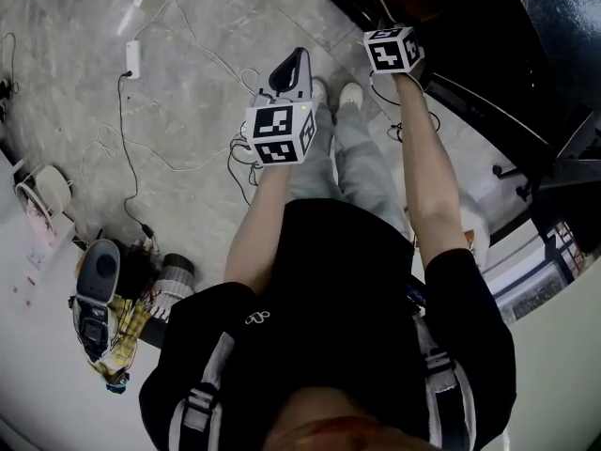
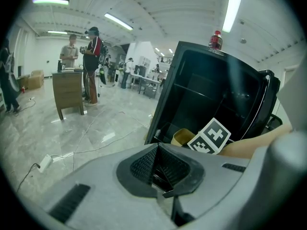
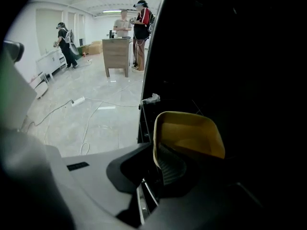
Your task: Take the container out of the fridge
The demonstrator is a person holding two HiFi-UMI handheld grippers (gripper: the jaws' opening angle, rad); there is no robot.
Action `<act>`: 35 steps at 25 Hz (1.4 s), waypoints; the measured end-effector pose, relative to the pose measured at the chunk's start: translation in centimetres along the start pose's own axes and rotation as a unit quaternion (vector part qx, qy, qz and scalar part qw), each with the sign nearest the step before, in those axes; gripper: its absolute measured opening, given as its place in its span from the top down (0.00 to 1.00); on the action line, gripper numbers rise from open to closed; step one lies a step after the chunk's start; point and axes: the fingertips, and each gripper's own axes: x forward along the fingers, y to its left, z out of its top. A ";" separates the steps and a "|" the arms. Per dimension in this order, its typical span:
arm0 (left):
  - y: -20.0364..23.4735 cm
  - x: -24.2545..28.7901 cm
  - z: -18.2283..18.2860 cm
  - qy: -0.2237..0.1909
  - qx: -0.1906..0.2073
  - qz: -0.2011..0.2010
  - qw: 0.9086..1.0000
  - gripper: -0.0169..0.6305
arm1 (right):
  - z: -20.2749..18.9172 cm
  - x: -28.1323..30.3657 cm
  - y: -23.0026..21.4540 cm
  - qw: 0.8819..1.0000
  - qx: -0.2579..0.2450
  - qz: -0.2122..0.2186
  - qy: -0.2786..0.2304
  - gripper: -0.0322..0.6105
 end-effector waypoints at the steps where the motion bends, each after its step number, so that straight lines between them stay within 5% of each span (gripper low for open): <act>1: 0.2 0.0 0.0 0.000 0.000 0.001 1.000 0.96 | 0.0 0.2 0.0 1.000 -0.007 -0.002 0.003 0.89; 5: 0.4 0.1 0.4 -0.003 -0.002 0.000 1.000 0.96 | 0.6 -0.1 -0.2 1.000 -0.014 0.005 0.005 0.92; 15: 1.0 -2.2 2.1 -0.035 -0.013 0.021 0.999 0.96 | 3.9 -9.5 1.6 0.981 0.114 0.051 -0.149 0.93; 28: 0.1 -6.5 6.7 -0.108 0.002 0.027 0.994 0.96 | 8.2 -20.7 4.9 0.909 0.266 0.139 -0.288 0.93; 35: 0.2 -9.7 9.4 -0.149 0.015 0.036 0.988 0.96 | 11.4 -27.2 5.9 0.873 0.269 0.183 -0.362 0.92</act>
